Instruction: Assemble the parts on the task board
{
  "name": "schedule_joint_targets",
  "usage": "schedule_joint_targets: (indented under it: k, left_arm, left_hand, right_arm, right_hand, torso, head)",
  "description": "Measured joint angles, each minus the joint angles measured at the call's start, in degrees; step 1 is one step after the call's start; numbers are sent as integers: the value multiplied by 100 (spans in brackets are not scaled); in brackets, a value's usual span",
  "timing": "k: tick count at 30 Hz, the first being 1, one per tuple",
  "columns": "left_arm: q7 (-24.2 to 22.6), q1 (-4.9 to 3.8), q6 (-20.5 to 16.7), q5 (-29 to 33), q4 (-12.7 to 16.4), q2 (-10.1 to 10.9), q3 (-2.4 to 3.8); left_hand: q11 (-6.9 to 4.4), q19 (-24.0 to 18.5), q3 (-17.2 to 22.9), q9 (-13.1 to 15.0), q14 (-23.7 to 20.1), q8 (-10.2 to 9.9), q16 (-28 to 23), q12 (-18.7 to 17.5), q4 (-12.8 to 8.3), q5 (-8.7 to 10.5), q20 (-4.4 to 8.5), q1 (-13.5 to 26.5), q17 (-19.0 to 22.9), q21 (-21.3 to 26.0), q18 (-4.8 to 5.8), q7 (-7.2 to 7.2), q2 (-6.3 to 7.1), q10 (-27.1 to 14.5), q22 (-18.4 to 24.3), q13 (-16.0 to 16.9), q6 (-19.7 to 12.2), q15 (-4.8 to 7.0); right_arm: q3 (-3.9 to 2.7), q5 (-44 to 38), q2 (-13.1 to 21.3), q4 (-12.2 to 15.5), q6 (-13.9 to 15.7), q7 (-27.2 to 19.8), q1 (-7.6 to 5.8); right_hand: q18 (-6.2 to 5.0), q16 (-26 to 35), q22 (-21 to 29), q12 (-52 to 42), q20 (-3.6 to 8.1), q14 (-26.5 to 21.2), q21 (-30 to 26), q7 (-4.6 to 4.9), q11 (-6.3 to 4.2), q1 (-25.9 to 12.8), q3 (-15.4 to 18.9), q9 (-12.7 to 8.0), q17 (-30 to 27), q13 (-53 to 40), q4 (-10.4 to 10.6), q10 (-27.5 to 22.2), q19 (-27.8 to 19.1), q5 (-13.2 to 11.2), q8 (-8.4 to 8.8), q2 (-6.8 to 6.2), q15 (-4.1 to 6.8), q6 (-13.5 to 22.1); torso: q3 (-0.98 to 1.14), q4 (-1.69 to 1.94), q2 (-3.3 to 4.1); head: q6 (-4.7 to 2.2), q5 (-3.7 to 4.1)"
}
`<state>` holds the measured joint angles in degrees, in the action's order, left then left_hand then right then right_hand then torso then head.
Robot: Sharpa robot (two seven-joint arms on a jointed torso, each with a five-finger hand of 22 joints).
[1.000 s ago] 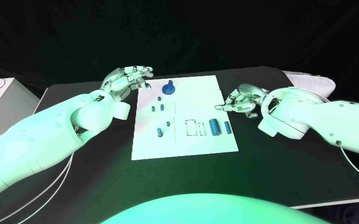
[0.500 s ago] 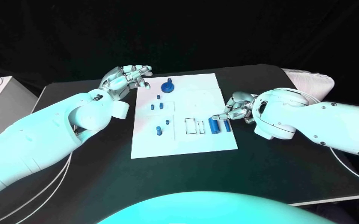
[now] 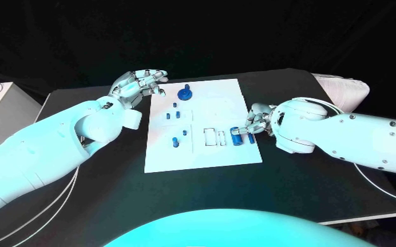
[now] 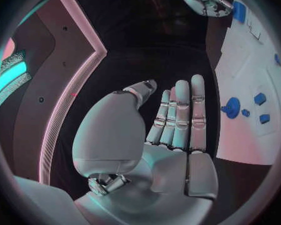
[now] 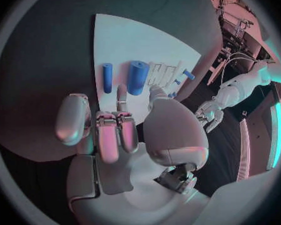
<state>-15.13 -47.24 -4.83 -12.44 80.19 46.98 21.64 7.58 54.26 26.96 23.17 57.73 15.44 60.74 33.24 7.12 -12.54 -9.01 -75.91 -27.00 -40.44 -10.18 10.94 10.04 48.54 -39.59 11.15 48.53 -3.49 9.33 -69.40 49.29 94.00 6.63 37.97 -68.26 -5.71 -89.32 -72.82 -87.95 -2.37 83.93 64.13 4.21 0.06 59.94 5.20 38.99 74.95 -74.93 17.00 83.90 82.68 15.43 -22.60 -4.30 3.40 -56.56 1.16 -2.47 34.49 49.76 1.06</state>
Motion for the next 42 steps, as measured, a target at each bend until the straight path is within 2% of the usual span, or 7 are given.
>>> schedule_joint_targets:
  k: [8,20,27,33,36,39,42]
  left_arm:
    - [13,0,5,0,19,11,0]
    - [31,0,11,-4,33,21,0]
    - [37,0,13,-6,34,36,0]
    - [41,0,13,-7,35,44,0]
    - [42,0,15,-7,37,46,0]
    - [44,0,15,-7,37,50,0]
    - [45,0,15,-8,38,56,0]
  left_hand:
    - [0,0,-16,0,0,0,0,0,16,0,0,0,0,0,0,0,0,0,0,-5,0,0]
    - [0,0,-16,0,0,0,0,0,16,0,0,0,0,0,0,0,0,0,0,-5,0,0]
    - [0,0,-16,0,0,0,0,0,16,0,0,0,0,0,0,0,0,0,0,-4,0,0]
    - [0,21,-16,0,0,0,0,0,49,0,-21,0,0,0,-1,0,0,0,10,-4,0,0]
    - [0,21,-16,0,0,0,0,0,49,0,-21,0,0,0,0,0,0,0,10,-4,0,0]
    - [0,21,-16,0,0,0,0,0,48,0,-21,0,0,0,-1,0,0,0,10,-4,0,0]
    - [0,21,-16,0,0,0,0,0,48,0,-21,0,0,0,0,0,0,0,10,-4,0,0]
  right_arm:
    - [4,-40,-136,-106,-107,96,72]
    - [8,-38,-344,-285,-131,129,162]
    - [0,-19,-425,-435,-129,132,202]
    - [-5,-5,-458,-457,-117,130,209]
    - [-5,-4,-462,-439,-94,124,213]
    - [-5,-18,-452,-405,-40,124,213]
    - [-1,-34,-423,-349,40,125,217]
  right_hand:
    - [0,0,-7,0,0,0,0,0,0,0,32,16,-1,1,0,0,0,0,0,0,0,0]
    - [0,0,-12,22,0,0,0,0,1,0,32,23,-1,2,0,0,0,0,0,0,0,0]
    - [0,0,-31,22,0,0,0,-4,0,1,32,97,-2,2,0,0,0,23,-45,1,0,-7]
    - [0,0,-66,22,0,13,0,-8,0,207,33,201,-2,2,0,0,0,436,-46,129,12,-9]
    - [0,0,-95,22,0,21,0,-28,-21,406,22,264,-2,2,-11,21,-1,765,-45,204,21,12]
    - [-1,0,-134,22,21,0,47,-10,-20,645,-80,296,-2,3,-35,21,20,992,-16,176,41,30]
    - [-1,0,-164,22,20,0,50,-19,-32,773,-191,293,-2,0,-36,9,20,1022,22,180,41,21]
  torso:
    - [5,-1,7]
    - [6,-1,13]
    - [2,7,13]
    - [2,-1,13]
    - [3,-1,13]
    - [3,-4,13]
    - [5,-4,14]
  head:
    - [16,50]
    - [24,58]
    - [24,75]
    - [25,61]
    - [25,60]
    - [25,59]
    - [25,55]
